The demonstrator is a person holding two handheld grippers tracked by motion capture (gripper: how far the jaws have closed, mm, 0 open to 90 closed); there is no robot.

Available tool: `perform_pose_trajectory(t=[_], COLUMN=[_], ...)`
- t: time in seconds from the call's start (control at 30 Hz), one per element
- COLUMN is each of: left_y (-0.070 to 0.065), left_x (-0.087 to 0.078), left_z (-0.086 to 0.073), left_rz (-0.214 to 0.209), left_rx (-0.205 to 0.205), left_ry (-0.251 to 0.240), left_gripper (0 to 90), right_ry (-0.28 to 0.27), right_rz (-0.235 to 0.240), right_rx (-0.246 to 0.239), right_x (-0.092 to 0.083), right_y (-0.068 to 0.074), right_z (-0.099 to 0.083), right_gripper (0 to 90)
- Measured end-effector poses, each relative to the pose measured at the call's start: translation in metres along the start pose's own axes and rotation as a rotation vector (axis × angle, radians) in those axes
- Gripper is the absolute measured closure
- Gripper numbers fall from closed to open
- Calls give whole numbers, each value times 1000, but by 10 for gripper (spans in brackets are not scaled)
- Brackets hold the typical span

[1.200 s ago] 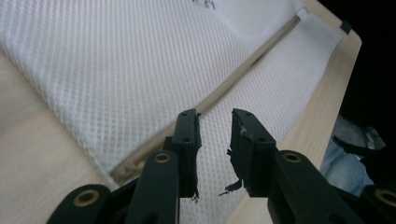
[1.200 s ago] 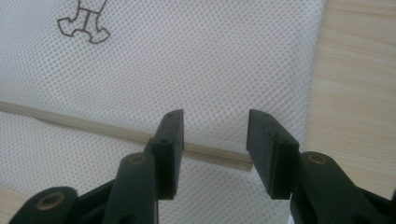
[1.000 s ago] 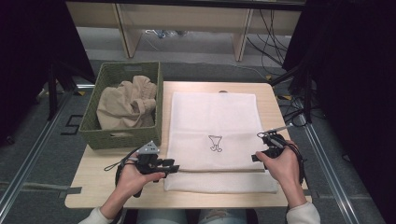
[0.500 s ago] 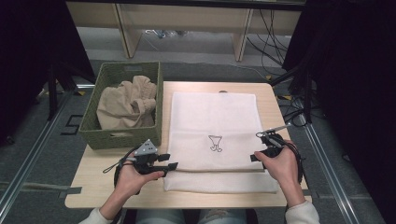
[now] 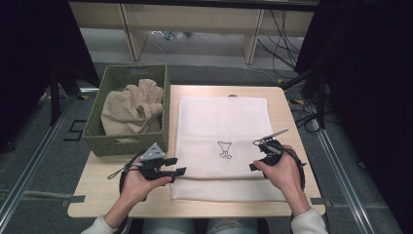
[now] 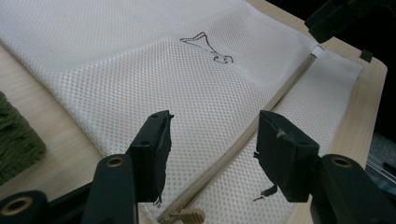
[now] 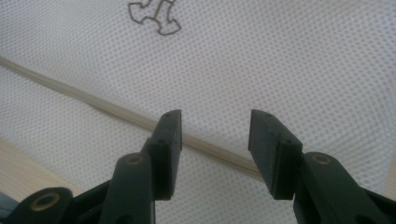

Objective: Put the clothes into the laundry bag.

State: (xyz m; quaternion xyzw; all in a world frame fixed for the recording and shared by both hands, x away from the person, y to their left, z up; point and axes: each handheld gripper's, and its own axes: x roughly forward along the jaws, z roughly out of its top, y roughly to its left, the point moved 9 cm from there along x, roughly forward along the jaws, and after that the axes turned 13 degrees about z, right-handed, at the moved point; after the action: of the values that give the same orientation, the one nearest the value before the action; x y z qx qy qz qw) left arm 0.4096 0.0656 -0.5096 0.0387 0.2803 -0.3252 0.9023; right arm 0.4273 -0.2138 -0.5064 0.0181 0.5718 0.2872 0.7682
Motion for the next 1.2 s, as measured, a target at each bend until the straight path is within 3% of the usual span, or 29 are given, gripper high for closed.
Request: perform_pose_trajectory(t=[0.03,0.07,0.1,0.13,0.17,0.2,0.23,0.27,0.37,0.4,0.53,0.57,0.6,0.67,0.7,0.73,0.77,0.83,0.9,1.0,1.07,1.2], left_y=[0,0,1,1,2,3,3,3,3,3,2,3,3,3,3,4,3,3,4,4,3,1], left_x=[-1,-1,-1,-2,-1,-2,-2,-1,-1,-1,0,0,0,1,0,0,-1,-1,-1,1,2,1], left_z=[1,1,2,3,5,7,8,11,15,16,17,17,17,16,16,16,16,17,16,14,14,13], left_rz=[2,1,4,13,12,10,12,8,0,2,-1,-5,-2,-3,-2,-4,-4,-4,-4,-6,-8,-15], left_rx=[11,12,10,1,-3,-1,0,-4,-4,-5,-2,-1,-2,-6,-12,0,0,-2,-1,-2,-8,-7], left_ry=[4,3,4,11,-3,0,8,-7,-5,-7,-10,-7,-6,-7,-4,-1,-3,-5,-4,-1,0,1], left_gripper=[438,435,431,427,424,424,424,424,424,424,423,423,423,423,423,424,424,424,424,423,424,423], right_ry=[1,-11,11,10,18,13,32,39,64,75,106,116,132,139,157,148,149,161,149,153,160,156], right_rz=[5,2,8,7,7,17,13,26,30,29,39,46,55,70,73,64,60,69,70,66,65,49], right_rx=[9,-33,4,-29,-27,-74,-37,-65,-89,-76,-98,-138,-119,-194,-156,-201,-214,-175,-217,-208,-253,-218], right_x=[1,5,6,9,13,17,19,24,36,39,51,54,57,63,63,66,68,67,69,69,70,72], right_y=[3,3,9,9,12,13,17,18,22,25,37,38,42,41,45,43,42,46,42,41,36,36], right_z=[1,5,3,6,7,11,10,12,17,18,21,22,20,20,17,18,18,16,17,16,17,14], right_gripper=[554,552,551,549,546,543,538,535,537,537,535,531,529,516,510,505,502,501,500,499,498,490])
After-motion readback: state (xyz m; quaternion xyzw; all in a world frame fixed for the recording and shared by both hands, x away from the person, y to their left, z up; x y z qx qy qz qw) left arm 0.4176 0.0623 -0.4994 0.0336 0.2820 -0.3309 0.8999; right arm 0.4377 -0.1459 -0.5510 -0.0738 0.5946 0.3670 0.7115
